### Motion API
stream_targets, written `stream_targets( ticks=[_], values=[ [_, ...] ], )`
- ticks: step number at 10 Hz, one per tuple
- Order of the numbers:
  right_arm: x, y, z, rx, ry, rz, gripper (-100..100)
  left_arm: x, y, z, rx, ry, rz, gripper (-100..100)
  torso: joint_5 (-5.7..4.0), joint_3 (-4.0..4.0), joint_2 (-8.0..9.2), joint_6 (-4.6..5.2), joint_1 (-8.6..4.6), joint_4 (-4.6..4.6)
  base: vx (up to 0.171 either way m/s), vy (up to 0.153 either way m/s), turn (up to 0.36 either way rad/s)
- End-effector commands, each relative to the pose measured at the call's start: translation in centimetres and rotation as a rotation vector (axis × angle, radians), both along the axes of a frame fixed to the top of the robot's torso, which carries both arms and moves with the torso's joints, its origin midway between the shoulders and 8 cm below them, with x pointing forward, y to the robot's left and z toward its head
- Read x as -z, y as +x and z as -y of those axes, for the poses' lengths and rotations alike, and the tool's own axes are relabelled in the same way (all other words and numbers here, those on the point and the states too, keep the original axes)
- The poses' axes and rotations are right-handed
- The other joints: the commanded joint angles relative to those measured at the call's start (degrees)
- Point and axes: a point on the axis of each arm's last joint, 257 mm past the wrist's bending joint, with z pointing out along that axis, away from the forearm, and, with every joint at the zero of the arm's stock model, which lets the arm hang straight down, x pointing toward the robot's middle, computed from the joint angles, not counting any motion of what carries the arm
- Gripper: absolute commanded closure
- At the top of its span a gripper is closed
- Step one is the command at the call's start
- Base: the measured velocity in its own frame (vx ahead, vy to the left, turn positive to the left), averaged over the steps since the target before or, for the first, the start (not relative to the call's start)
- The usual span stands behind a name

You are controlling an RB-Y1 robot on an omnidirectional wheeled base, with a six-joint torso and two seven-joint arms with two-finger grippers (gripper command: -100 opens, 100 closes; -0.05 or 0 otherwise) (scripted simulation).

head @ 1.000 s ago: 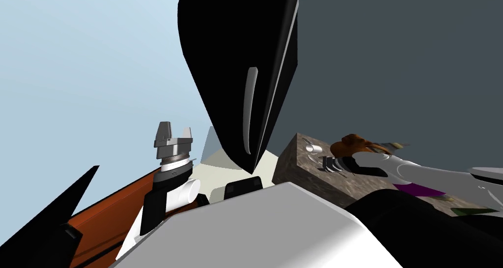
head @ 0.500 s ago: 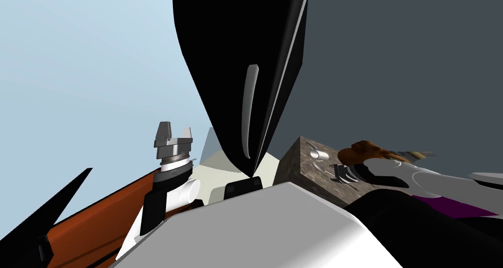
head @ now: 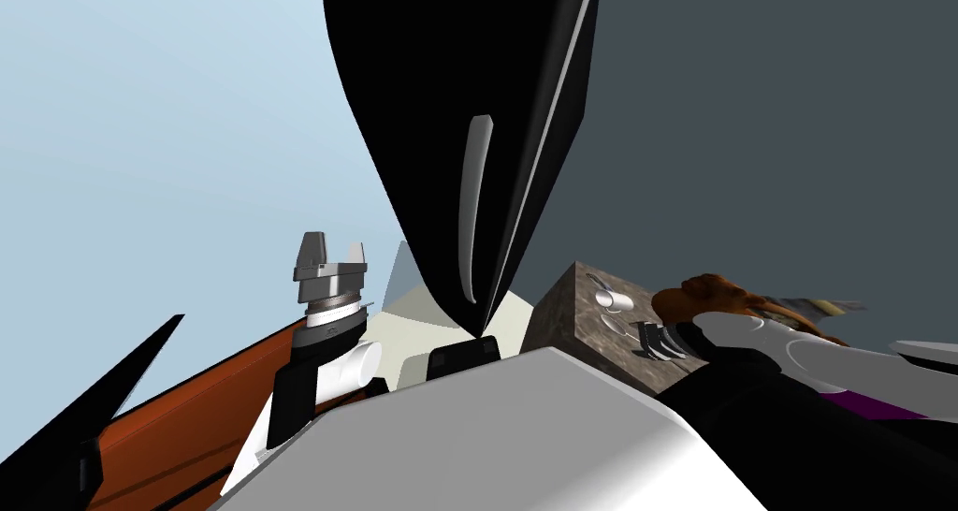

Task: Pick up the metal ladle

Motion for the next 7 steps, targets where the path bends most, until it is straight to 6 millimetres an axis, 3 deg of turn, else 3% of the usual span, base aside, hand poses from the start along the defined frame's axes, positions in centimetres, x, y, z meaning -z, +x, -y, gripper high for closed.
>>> stream_targets(
  ticks=[1,2,6,7],
  values=[
    [0.0,0.0,0.0,0.0,0.0,0.0,-100,0.0,0.0,0.0,0.0,0.0,0.0,0,0.0,0.0,0.0,0.0,0.0,0.0,-0.009,-0.013,0.027],
    [0.08,-0.03,0.02,0.002,-0.001,0.0,100,0.0,0.0,0.0,0.0,0.0,0.0,0,0.03,0.0,-0.01,0.03,0.07,0.0,0.0,0.0,0.0],
    [0.05,0.01,0.06,0.003,-0.002,0.001,100,0.0,0.0,0.0,0.0,0.0,0.0,0,0.02,-0.02,-0.03,0.0,0.14,-0.02,0.0,0.0,0.0],
    [0.04,0.01,0.06,0.003,-0.002,0.001,0,0.0,0.0,0.0,0.0,0.0,0.0,0,0.02,-0.02,-0.03,0.0,0.14,-0.02,0.0,0.0,0.0]
  ],
)
